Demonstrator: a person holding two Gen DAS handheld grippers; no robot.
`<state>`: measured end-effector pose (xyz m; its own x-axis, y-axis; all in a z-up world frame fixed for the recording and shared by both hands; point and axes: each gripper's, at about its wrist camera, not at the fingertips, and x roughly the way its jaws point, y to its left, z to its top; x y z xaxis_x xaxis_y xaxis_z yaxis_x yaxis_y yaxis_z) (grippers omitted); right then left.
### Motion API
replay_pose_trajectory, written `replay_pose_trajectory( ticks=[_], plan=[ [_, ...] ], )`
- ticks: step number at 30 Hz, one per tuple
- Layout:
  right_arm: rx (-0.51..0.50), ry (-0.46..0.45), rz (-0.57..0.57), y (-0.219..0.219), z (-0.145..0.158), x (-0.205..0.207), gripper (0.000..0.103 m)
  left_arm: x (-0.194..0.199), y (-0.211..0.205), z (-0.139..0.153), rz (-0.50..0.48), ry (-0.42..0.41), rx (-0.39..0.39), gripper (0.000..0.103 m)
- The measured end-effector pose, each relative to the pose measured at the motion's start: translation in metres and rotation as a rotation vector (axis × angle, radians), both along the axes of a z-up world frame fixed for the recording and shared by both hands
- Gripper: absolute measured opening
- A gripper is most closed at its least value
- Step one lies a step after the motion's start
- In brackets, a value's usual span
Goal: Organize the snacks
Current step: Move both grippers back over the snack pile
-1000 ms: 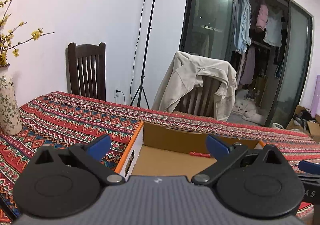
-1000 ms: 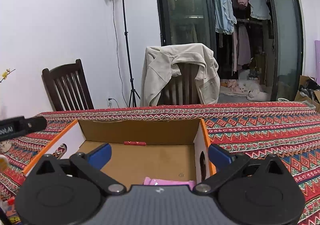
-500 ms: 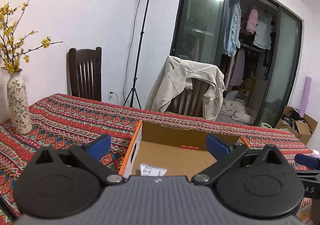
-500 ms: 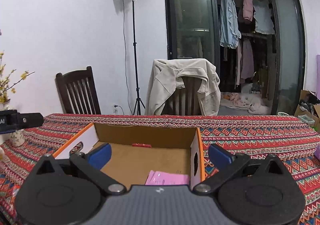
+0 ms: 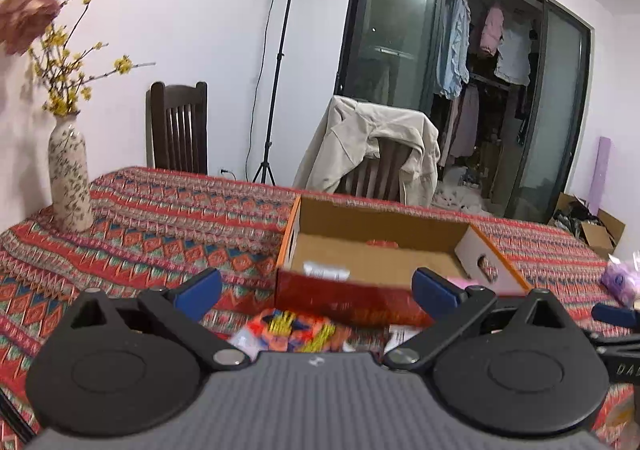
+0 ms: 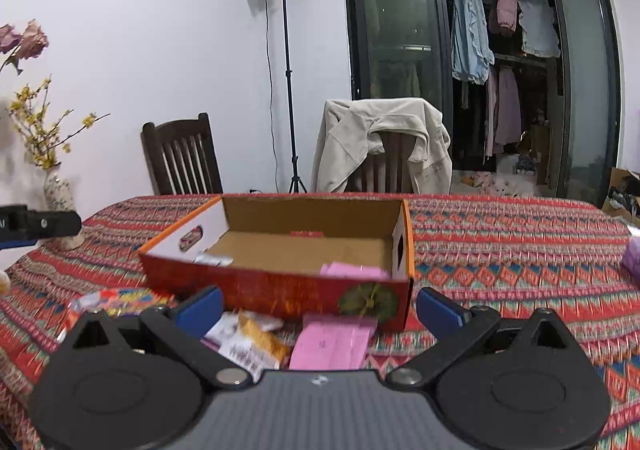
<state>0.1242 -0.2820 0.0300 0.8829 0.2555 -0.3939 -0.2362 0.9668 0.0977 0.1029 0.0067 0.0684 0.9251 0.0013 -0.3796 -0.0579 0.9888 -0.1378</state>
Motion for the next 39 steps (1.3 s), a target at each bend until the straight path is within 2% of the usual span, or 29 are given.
replay_pose_trajectory(
  ticks=[9, 17, 29, 39],
  plan=[
    [0.01, 0.068, -0.01, -0.01, -0.021, -0.04, 0.103, -0.043, 0.013, -0.035, -0.01, 0.074, 0.004, 0.103],
    [0.01, 0.111, 0.0, -0.011, -0.037, -0.066, 0.103, -0.073, 0.023, -0.045, -0.01, 0.074, 0.005, 0.103],
    [-0.011, 0.122, 0.022, -0.006, -0.041, -0.081, 0.103, -0.079, 0.021, -0.043, -0.019, 0.061, 0.011, 0.103],
    [-0.015, 0.154, 0.029, -0.004, -0.052, -0.066, 0.103, -0.067, 0.025, -0.05, -0.016, 0.075, 0.017, 0.103]
  ],
)
